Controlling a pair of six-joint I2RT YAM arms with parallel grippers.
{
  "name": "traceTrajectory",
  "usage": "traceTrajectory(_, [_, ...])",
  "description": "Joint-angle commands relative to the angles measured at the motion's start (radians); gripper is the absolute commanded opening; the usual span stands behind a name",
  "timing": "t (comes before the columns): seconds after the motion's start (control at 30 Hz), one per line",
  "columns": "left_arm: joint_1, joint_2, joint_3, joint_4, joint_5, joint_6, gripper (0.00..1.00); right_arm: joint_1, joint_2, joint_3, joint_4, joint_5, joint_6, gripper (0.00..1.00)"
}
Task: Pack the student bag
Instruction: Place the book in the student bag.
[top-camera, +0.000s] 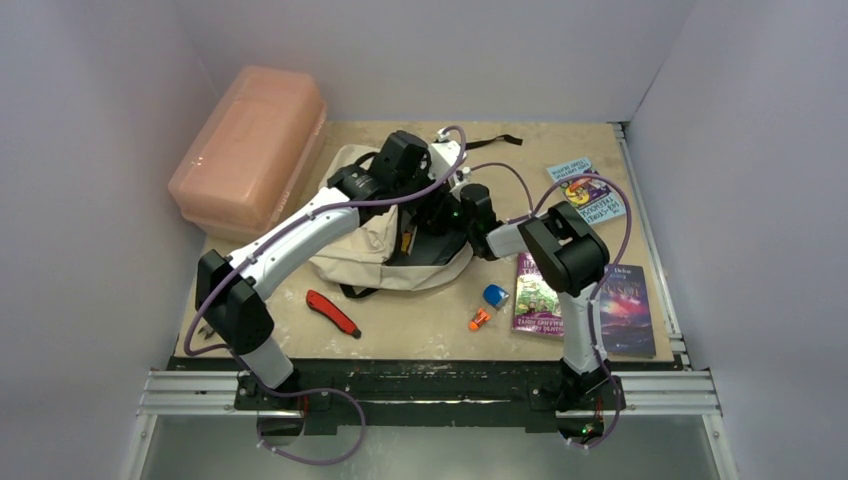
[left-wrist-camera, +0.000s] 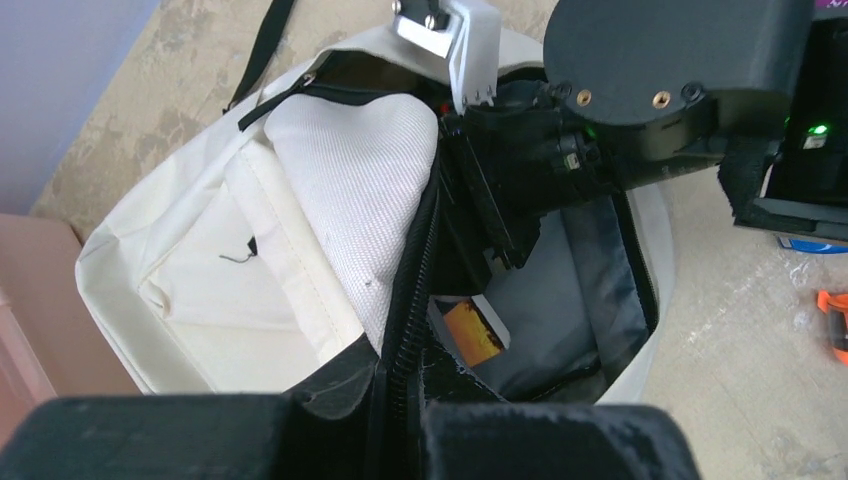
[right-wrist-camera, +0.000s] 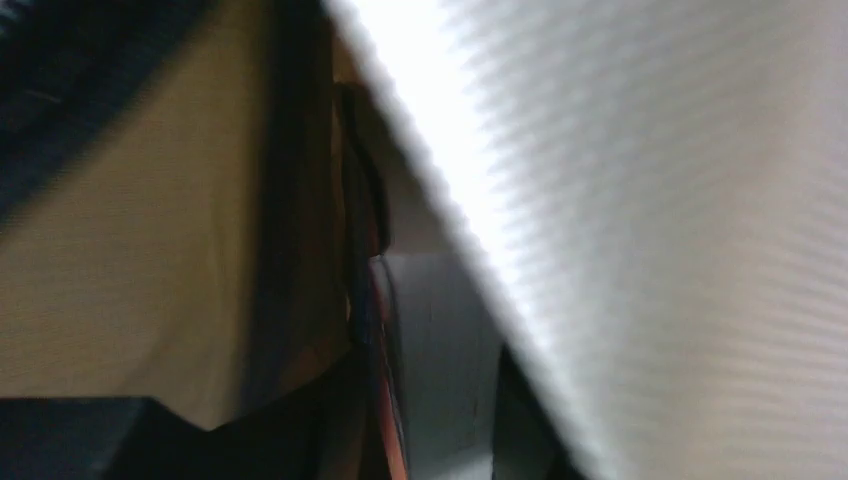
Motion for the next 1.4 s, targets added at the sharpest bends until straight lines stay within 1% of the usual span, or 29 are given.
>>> traceTrajectory(0.0, [0.002, -0.034, -0.021, 0.053, -0.032, -0.093, 0.0, -0.031, -0.083, 0.056, -0.023, 0.064, -0.094, 0.54])
traceTrajectory(0.07, [0.003, -0.038, -0.035, 0.054, -0.036, -0.114, 0.0, -0.032, -0.084, 0.063, -0.04, 0.075, -0.103, 0.62])
traceTrajectory(0.1, [0.003, -0.039, -0.041, 0.055, -0.042, -0.118, 0.0, -0.033, -0.097, 0.068, -0.072, 0.092, -0.116, 0.67])
traceTrajectory(0.13, [0.001, -0.04, -0.043, 0.053, -0.05, -0.122, 0.0, -0.033, -0.111, 0.073, -0.119, 0.1, -0.138, 0.69])
traceTrajectory(0.27, [0.003, -0.042, -0.031, 0.006, -0.064, -0.155, 0.0, -0.032, -0.182, 0.072, -0.288, 0.113, -0.227, 0.78])
traceTrajectory(0.33, [0.002, -0.042, -0.032, -0.004, -0.068, -0.175, 0.0, -0.032, -0.197, 0.122, -0.447, 0.129, -0.298, 0.81])
traceTrajectory(0.47, [0.002, -0.026, -0.025, -0.022, -0.082, -0.214, 0.0, -0.032, -0.243, 0.147, -0.581, 0.165, -0.389, 0.87])
traceTrajectory(0.5, [0.001, -0.018, -0.016, -0.035, -0.093, -0.223, 0.0, -0.032, -0.251, 0.155, -0.616, 0.166, -0.409, 0.87])
traceTrajectory(0.63, [0.003, 0.027, 0.042, -0.111, -0.156, -0.297, 0.0, -0.034, -0.315, 0.156, -0.748, 0.181, -0.493, 0.82])
traceTrajectory(0.77, [0.002, 0.074, 0.093, -0.171, -0.143, -0.349, 0.0, -0.037, -0.435, 0.162, -0.948, 0.27, -0.593, 0.81])
traceTrajectory(0.83, [0.002, 0.086, 0.091, -0.172, -0.132, -0.353, 0.0, -0.064, -0.498, 0.143, -1.015, 0.306, -0.616, 0.82])
traceTrajectory(0.9, [0.003, 0.107, 0.099, -0.173, -0.134, -0.351, 0.0, -0.132, -0.536, 0.109, -1.036, 0.271, -0.619, 0.82])
traceTrajectory(1.0, [0.033, 0.143, 0.127, -0.202, -0.108, -0.367, 0.0, -0.235, -0.536, 0.093, -1.03, 0.164, -0.635, 0.83])
traceTrajectory(1.13, [0.101, 0.166, 0.128, -0.192, -0.019, -0.409, 0.0, -0.25, -0.462, 0.117, -0.992, 0.126, -0.672, 0.84])
traceTrajectory(1.2, [0.105, 0.194, 0.16, -0.23, -0.019, -0.401, 0.0, -0.249, -0.434, 0.126, -0.955, 0.103, -0.665, 0.85])
traceTrajectory(1.27, [0.1, 0.189, 0.145, -0.217, -0.031, -0.395, 0.0, -0.244, -0.406, 0.129, -0.919, 0.067, -0.67, 0.85])
traceTrajectory(1.37, [0.085, 0.186, 0.135, -0.209, -0.022, -0.395, 0.0, -0.246, -0.348, 0.115, -0.892, 0.072, -0.672, 0.85])
